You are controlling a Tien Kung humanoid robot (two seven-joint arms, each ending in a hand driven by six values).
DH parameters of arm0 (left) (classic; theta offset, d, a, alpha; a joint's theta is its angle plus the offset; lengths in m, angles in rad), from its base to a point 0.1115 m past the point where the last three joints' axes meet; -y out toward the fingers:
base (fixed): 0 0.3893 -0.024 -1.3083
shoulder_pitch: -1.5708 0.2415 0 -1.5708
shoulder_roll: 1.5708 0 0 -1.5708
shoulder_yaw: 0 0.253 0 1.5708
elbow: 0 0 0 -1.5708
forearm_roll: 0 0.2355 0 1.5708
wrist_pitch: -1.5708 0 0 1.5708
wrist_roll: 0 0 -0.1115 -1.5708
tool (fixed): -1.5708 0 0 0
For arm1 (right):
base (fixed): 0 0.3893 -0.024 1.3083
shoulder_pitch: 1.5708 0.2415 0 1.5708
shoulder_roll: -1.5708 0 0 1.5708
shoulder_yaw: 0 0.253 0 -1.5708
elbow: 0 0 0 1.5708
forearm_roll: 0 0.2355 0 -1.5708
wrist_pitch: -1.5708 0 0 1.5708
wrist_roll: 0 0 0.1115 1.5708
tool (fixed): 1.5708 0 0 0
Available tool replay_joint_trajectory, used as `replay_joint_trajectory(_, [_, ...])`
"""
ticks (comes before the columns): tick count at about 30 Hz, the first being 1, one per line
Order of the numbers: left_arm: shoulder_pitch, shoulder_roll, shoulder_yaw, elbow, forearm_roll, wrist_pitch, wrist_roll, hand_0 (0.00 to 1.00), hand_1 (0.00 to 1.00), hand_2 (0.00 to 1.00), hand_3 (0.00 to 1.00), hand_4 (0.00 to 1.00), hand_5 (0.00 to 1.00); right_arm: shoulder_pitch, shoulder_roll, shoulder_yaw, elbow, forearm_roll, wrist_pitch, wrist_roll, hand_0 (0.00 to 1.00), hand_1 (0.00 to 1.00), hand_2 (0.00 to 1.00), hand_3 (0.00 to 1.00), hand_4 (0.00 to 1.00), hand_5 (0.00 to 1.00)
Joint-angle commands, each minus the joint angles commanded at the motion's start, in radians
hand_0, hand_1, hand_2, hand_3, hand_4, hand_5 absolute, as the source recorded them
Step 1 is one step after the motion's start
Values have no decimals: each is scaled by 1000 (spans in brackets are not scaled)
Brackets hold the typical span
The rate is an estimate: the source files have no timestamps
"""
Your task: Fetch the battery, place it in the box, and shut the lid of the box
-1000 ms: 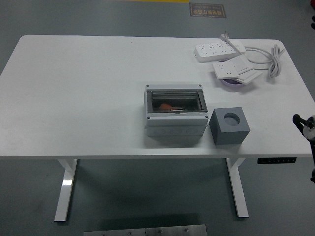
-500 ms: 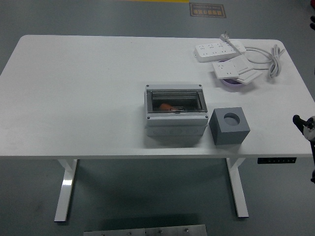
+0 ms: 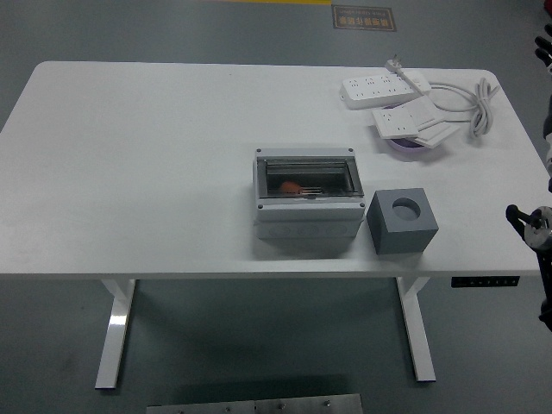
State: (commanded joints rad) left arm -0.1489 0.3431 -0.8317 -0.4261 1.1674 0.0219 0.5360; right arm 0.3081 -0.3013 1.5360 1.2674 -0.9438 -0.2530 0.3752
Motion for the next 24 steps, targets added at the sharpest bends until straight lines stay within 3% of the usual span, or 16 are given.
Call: replay_joint_trajectory(24, [1, -5, 1, -2, -2, -2, -1, 632, 698, 573, 541, 500, 2, -7, -3, 18, -29, 62, 29, 15, 774, 677, 686, 674, 993, 929])
